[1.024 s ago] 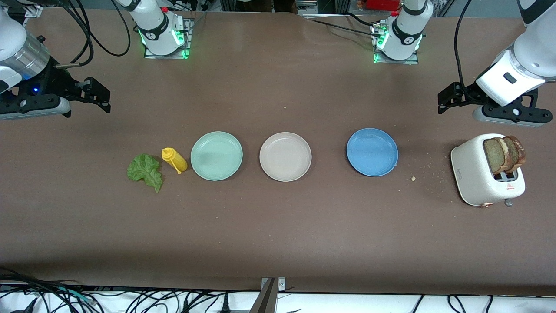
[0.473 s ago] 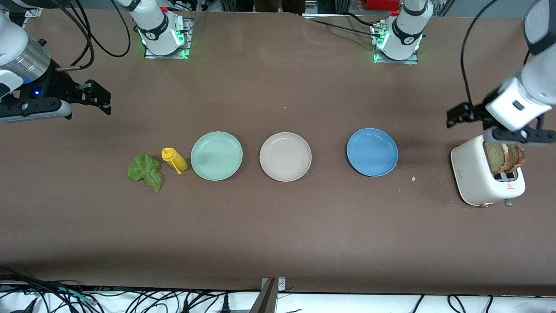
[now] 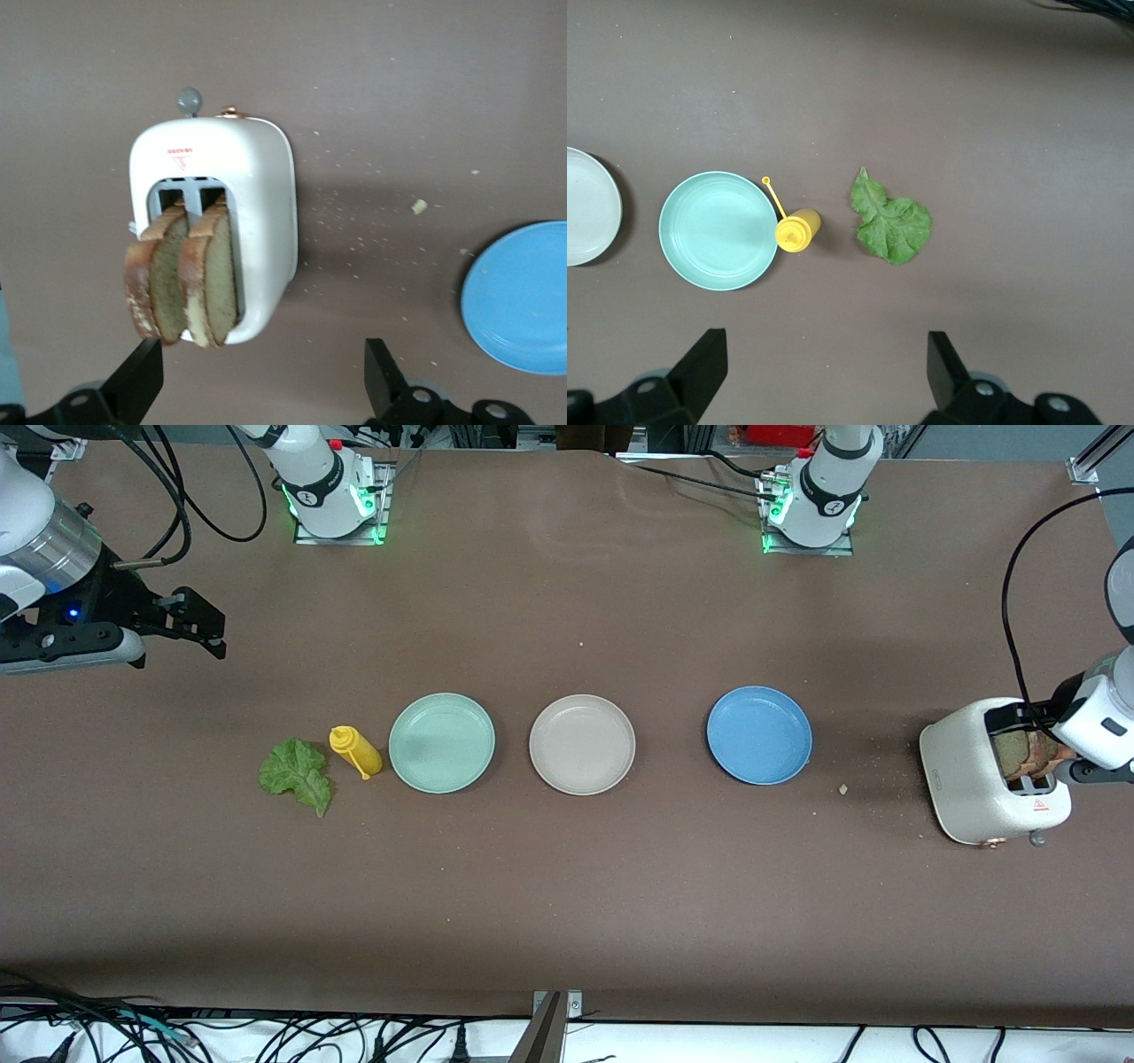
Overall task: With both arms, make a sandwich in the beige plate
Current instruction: 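Reach the left gripper down to the toaster and grasp a bread slice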
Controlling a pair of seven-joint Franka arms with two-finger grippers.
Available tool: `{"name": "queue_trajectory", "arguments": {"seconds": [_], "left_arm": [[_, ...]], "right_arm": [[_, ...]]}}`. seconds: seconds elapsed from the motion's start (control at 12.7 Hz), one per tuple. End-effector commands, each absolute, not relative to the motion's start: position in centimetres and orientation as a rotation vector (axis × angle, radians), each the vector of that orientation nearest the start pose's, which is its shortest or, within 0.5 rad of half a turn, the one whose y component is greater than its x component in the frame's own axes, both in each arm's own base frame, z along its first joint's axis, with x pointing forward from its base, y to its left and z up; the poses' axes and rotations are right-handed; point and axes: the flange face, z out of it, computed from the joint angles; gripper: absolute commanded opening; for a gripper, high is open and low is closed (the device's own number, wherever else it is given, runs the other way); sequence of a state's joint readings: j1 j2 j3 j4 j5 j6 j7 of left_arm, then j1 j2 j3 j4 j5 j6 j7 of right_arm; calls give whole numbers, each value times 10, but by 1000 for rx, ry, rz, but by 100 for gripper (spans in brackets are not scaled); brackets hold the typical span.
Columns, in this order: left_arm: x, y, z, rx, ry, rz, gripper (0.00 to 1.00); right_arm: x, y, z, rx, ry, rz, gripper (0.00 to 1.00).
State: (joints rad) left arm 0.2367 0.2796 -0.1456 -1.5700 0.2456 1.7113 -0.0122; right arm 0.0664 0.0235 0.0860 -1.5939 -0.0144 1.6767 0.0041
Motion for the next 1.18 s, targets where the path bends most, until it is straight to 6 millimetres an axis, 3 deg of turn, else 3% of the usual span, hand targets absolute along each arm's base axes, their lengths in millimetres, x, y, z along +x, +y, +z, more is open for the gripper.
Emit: {"name": "queue_trajectory", "arguments": {"seconds": [0.0,0.55,0.71,0.87,1.1], "left_arm": [[633,126,455,-2922,-119,207,100],[623,152,400,-2941,-157,235,100],[618,148,388,-2945,-173,264,100],[614,144,378,-2943,-180,289,85],[609,146,378,-2933,-158,334,25]], "right_arm": [[568,87,616,-3136,-230,-107,100],[568,87,616,-3135,-223,-107,100],[568,87,616,-3137,-223,-107,100],[568,87,615,-3135,-220,-102,100],[566,91,618,-3134,-232,-110,100]]}}
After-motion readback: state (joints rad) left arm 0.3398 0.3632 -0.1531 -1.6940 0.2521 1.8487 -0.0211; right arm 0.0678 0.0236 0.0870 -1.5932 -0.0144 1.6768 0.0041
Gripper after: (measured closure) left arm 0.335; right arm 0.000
